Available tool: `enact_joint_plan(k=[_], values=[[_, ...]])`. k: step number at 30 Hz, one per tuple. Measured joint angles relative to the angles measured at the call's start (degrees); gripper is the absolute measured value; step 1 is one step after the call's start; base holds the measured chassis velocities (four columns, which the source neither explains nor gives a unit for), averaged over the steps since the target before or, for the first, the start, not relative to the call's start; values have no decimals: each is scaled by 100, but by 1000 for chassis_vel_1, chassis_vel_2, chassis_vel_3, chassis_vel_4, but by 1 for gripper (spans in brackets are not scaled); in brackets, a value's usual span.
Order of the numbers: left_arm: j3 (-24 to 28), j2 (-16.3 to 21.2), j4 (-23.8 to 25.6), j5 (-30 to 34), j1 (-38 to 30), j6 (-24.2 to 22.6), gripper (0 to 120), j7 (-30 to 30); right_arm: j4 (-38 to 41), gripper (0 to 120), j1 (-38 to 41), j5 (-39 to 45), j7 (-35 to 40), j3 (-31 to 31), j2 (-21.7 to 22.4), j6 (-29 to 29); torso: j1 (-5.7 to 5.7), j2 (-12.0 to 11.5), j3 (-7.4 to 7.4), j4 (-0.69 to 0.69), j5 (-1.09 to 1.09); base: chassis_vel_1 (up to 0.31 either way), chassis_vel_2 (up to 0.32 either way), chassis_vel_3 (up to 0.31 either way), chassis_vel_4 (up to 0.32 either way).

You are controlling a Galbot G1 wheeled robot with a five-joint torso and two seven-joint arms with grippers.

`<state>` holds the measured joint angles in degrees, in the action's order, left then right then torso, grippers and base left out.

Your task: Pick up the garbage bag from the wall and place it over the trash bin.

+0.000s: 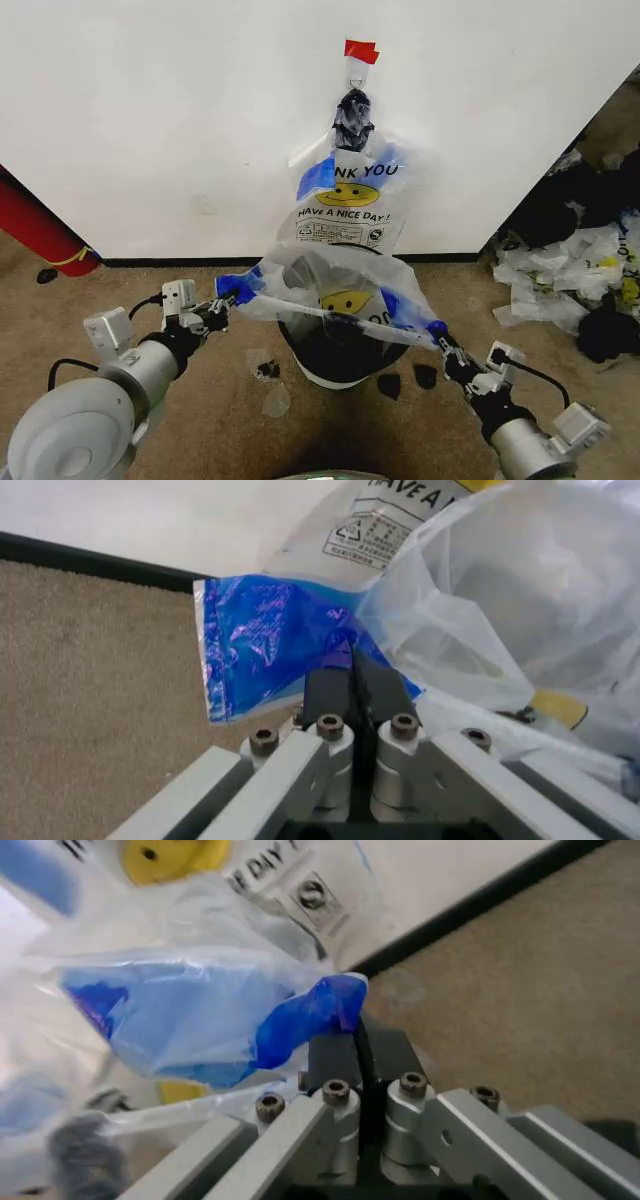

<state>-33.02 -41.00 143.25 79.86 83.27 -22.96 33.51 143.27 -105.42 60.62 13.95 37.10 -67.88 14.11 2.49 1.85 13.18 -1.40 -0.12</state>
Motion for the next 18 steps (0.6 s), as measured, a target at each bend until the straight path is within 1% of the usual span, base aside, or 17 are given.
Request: enact_joint_plan(k=[1, 3, 5, 6, 8, 9, 11, 13, 14, 15, 16, 17, 18], values=[[0, 0, 0, 0, 0, 0, 0, 0, 0, 0, 0, 0, 0, 0, 0, 0, 0, 0, 0, 0, 0, 0, 0, 0, 0], [3, 133, -1, 102, -183, -9, 0, -66, 0, 0, 107, 401, -191, 218, 141, 93, 0, 0, 0, 1, -1, 0, 0, 0, 0], [-42, 405, -1, 396, -519, -47, 0, -120, 0, 0, 231, 894, -370, 418, 343, 184, 1, 0, 1, -1, 0, 0, 0, 0, 0], [-69, 494, 0, 495, -602, -71, 0, -129, 0, 0, 248, 988, -401, 451, 387, 209, 1, 0, 1, -2, 0, 0, 0, 0, 0], [-151, 797, 0, 843, -753, -228, 0, -137, 0, 0, 264, 1291, -581, 568, 574, 384, 1, 0, 1, -3, 4, 0, 0, 0, 0], [-151, 797, 0, 843, -753, -228, 0, -137, 0, 0, 264, 1291, -581, 568, 574, 384, 1, 0, 1, -3, 4, 0, 0, 0, 0], [-204, 1008, 0, 1253, -773, -469, 0, -138, -1, 0, 241, 1347, -849, 657, 796, 511, 1, 0, 1, -2, 3, 0, 0, 0, 0], [-209, 1144, 0, 1757, -743, -739, 0, -138, -1, 0, 213, 1220, -1335, 806, 1195, 570, 1, -1, 1, -1, 0, 0, 0, 0, 0], [-194, 1158, 0, 1867, -737, -796, 0, -142, -1, 0, 213, 1138, -1532, 857, 1352, 566, 1, -1, 1, 0, -1, 0, 0, 0, 0], [-161, 1161, 0, 2013, -716, -880, 0, -145, -4, 0, 222, 1075, -1877, 918, 1617, 546, 1, -1, 1, -2, 2, 0, 0, 0, 0], [-155, 1159, 0, 2131, -700, -929, 0, -138, -30, 0, 238, 1085, -2203, 974, 1861, 538, 1, -1, 1, 0, -1, 0, 0, 0, 0], [-155, 1159, 0, 2131, -700, -929, 0, -138, -30, 0, 238, 1085, -2203, 974, 1861, 538, 1, -1, 1, 0, -1, 0, 0, 0, 0], [-156, 1159, 0, 2182, -699, -945, 0, -126, -57, 0, 242, 1111, -2349, 1000, 1974, 530, 0, -1, 1, 1, -1, 0, 0, 0, 0]])
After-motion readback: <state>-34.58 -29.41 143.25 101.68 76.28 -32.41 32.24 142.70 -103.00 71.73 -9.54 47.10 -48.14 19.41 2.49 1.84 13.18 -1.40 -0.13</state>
